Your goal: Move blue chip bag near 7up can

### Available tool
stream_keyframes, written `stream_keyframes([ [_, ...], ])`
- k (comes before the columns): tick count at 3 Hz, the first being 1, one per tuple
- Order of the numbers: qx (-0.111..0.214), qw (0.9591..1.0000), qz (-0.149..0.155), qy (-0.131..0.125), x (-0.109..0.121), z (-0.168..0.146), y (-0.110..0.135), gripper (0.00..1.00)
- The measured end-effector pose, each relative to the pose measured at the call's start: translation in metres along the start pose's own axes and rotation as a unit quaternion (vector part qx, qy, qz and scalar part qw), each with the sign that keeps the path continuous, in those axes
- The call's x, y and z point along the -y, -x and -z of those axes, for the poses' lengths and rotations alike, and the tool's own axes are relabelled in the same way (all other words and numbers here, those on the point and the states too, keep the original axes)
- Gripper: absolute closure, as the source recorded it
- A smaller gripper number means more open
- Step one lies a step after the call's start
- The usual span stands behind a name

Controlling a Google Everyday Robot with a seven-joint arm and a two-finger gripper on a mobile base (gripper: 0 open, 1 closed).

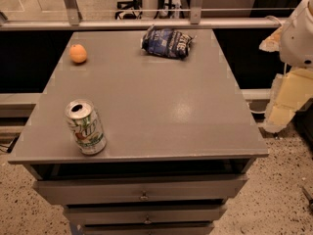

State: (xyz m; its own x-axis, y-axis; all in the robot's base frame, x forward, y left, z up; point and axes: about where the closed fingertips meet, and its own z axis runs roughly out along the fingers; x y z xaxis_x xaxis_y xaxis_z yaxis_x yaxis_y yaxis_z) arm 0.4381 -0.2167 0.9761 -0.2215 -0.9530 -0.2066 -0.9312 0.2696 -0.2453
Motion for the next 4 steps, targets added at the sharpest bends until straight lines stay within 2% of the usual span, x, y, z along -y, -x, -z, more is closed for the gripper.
stream_keyframes([
  [1, 0.0, 1.0, 0.0, 0.0, 0.0, 0.0, 0.0, 0.0],
  [2, 0.025, 0.9995, -0.002, -0.021, 0.021, -0.009, 0.011, 0.0],
  [3, 0.071, 0.9957, 0.001, -0.059, 0.081, -0.036, 0.04, 0.0],
  [4, 0.114, 0.9892, 0.004, -0.093, 0.144, -0.071, 0.073, 0.0],
])
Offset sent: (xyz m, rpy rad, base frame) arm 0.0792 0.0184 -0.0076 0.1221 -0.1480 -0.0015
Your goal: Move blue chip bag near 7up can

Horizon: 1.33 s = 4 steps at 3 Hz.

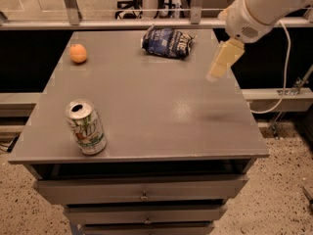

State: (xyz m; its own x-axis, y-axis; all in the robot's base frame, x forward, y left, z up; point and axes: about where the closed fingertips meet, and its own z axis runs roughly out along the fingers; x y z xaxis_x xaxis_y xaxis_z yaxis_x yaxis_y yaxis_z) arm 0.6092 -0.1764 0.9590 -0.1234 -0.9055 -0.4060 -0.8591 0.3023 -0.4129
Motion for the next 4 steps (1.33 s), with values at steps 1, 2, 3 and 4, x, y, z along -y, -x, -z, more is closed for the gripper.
stream_keyframes([
  [1, 0.033, 0.999, -0.018, -0.023, 0.05, -0.053, 0.013, 0.0],
  [2, 0.065, 0.9952, -0.064, -0.035, 0.09, -0.096, 0.02, 0.0],
  [3, 0.101, 0.9861, -0.125, -0.041, 0.12, -0.127, 0.021, 0.0],
  [4, 0.135, 0.9717, -0.191, -0.031, 0.137, -0.161, 0.026, 0.0],
])
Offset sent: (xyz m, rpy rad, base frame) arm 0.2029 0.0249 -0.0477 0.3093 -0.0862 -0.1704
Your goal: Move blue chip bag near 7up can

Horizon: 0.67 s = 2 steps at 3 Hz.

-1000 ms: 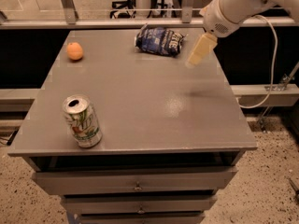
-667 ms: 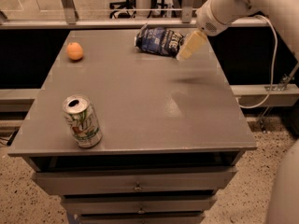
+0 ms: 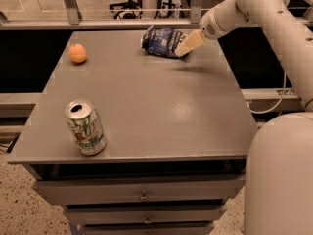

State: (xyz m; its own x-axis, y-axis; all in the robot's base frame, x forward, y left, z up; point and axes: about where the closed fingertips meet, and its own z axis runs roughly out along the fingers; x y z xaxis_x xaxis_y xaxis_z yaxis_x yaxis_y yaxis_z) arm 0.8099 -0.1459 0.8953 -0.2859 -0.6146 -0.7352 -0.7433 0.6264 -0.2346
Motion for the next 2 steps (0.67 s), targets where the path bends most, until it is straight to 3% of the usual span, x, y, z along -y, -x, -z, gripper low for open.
stream_keyframes([
  [1, 0.01, 0.9996, -0.024, 0.012, -0.003, -0.019, 0.005, 0.0],
  [2, -0.009, 0.998, -0.057, 0.024, -0.01, -0.043, -0.003, 0.32],
])
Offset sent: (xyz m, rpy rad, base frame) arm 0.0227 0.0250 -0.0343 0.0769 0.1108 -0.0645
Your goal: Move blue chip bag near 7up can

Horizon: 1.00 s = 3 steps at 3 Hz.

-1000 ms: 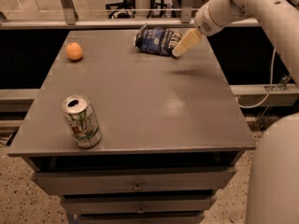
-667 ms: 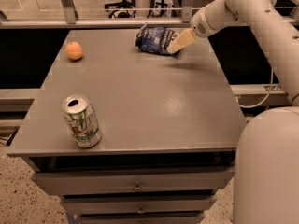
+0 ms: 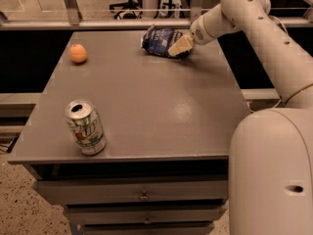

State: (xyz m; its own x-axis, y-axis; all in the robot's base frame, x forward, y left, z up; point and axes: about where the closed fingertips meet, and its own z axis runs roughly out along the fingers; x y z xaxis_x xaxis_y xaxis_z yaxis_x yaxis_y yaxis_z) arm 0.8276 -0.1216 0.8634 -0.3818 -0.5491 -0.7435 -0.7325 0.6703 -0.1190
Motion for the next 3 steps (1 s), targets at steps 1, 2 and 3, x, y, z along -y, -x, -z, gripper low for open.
stream_keyframes([
  [1, -0.008, 0.9999, -0.012, 0.004, -0.001, -0.006, -0.004, 0.54],
  [2, -0.004, 0.9999, -0.007, 0.01, -0.005, -0.001, 0.003, 0.78],
  [3, 0.015, 0.9996, 0.015, 0.02, -0.015, 0.024, 0.016, 1.0],
])
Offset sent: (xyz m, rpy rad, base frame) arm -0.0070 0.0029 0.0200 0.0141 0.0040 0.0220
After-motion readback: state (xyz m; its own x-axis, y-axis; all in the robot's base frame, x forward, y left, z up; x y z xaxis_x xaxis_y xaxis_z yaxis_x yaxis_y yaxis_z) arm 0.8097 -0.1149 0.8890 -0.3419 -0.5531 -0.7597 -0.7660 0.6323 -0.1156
